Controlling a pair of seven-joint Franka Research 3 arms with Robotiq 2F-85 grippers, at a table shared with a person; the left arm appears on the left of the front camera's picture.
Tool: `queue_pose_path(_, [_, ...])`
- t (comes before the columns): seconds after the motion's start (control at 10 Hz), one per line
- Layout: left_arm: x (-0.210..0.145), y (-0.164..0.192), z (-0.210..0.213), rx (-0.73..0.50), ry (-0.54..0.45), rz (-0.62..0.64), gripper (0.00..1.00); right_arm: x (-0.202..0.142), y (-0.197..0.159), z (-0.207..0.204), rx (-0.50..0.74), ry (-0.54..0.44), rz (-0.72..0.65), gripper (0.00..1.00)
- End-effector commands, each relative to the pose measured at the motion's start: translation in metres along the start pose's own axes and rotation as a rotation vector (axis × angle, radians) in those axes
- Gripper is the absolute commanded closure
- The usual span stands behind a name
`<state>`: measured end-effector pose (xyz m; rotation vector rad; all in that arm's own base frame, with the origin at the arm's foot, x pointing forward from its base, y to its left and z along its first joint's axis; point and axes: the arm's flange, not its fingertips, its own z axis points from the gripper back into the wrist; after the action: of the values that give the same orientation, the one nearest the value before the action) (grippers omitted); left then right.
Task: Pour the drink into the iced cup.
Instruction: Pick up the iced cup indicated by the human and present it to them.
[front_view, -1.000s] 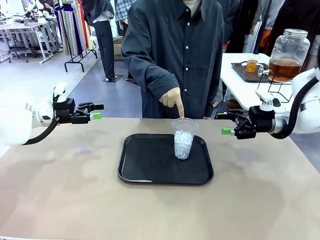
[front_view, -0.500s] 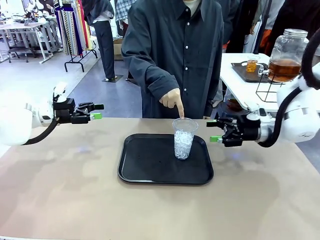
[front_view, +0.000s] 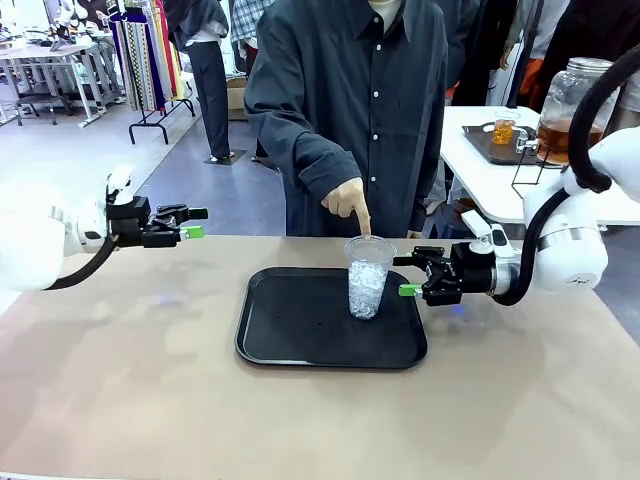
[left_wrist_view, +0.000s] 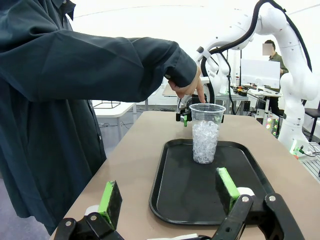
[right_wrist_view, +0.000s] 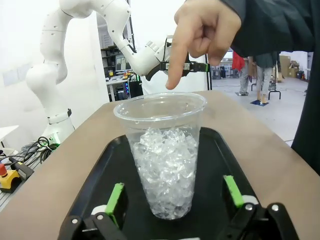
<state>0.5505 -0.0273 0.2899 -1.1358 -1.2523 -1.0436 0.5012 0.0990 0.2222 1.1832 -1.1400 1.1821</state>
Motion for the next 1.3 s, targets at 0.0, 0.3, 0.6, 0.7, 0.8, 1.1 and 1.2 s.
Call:
queue_pose_path(0.0, [0.005,-0.002,0.0,-0.002,-0.005,0.001,0.0,-0.004,-0.006,-0.01,-0.003,0.008,0.014,0.0])
queue_pose_path(0.3, [0.005,-0.002,0.0,-0.002,-0.005,0.001,0.0,-0.004,-0.009,-0.021,0.008,0.007,0.011,0.0])
queue_pose_path(0.6, [0.005,-0.002,0.0,-0.002,-0.005,0.001,0.0,-0.003,-0.007,-0.03,0.032,0.007,0.007,0.0])
queue_pose_path(0.7, [0.005,-0.002,0.0,-0.002,-0.005,0.001,0.0,-0.002,-0.008,-0.032,0.033,0.006,0.005,0.0])
queue_pose_path(0.8, [0.005,-0.002,0.0,-0.002,-0.005,0.001,0.0,-0.001,-0.008,-0.035,0.036,0.005,0.002,0.0])
queue_pose_path(1.1, [0.005,-0.002,0.0,-0.002,-0.005,0.001,0.0,-0.001,-0.011,-0.05,0.059,0.012,-0.017,0.0])
queue_pose_path(1.2, [0.005,-0.002,0.0,-0.002,-0.005,0.001,0.0,0.0,-0.012,-0.053,0.061,0.01,-0.02,0.0])
